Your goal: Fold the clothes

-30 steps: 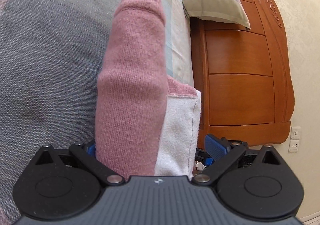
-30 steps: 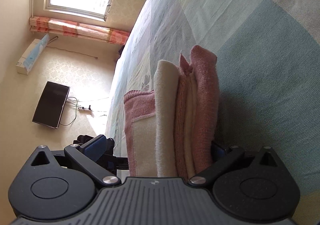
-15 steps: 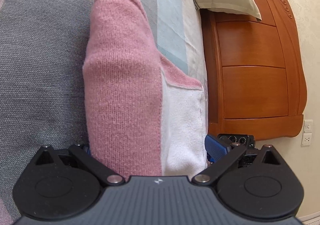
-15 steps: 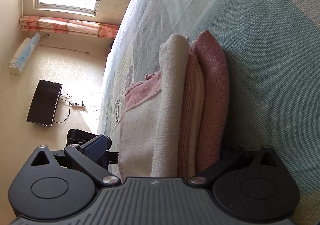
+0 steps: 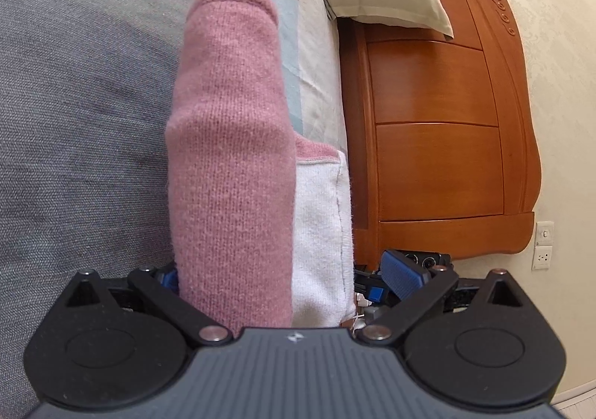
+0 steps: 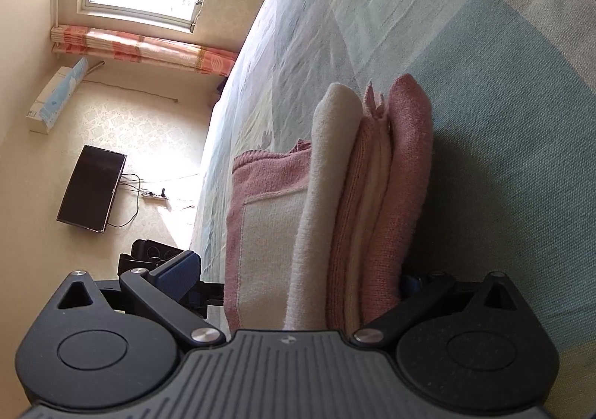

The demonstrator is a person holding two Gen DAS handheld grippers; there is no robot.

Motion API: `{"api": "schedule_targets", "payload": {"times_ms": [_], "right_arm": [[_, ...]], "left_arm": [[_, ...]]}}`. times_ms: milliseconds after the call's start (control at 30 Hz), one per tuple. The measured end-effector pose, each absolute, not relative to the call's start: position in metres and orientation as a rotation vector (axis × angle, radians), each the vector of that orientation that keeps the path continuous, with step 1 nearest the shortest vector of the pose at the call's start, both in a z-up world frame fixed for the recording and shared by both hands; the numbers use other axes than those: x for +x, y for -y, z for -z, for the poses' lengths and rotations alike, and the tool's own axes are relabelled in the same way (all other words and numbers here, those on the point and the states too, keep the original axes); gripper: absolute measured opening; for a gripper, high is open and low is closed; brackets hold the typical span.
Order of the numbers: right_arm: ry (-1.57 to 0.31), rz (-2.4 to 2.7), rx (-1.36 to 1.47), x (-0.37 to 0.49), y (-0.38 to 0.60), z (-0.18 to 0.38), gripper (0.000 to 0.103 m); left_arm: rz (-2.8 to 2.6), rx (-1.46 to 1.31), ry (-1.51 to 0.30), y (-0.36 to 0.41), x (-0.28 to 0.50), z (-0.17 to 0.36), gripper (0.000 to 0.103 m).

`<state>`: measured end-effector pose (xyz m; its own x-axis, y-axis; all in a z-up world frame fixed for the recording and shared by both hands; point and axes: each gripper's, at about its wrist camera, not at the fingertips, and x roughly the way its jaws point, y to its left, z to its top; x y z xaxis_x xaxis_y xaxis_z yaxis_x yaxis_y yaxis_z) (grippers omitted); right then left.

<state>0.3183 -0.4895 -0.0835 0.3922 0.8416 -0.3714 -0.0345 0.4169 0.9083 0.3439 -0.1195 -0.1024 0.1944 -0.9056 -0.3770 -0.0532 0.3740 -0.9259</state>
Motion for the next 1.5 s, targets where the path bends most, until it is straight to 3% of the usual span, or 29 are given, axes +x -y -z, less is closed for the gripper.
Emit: {"api": "schedule_targets", "payload": {"times_ms": [633,1067,1333,1500], "right_arm": [[-0.870,-0.521,0.977,0.321,0.638,0.051,0.103],[-0.803,-0.374,0.980,0.340,0.744,0.057,0.103],[-0.797,-0.297,1.004,0.328,0.759,0.084,0.103],[-0.752,-0.150,0.811,0.308,0.757,0.048,0.103]], "left_arm": [[0.956,-0.981,-1.266,0.266,0.412,0.094,0.099],[1.015,-1.009,-1.302,0.320,0.417,0.142,0.099],[0.966,-0.743,-1.320,0.298,0.393,0.140,0.099],[0.845,-0.366,-1.196,0.268,0.360,0.102,0.099]]}}
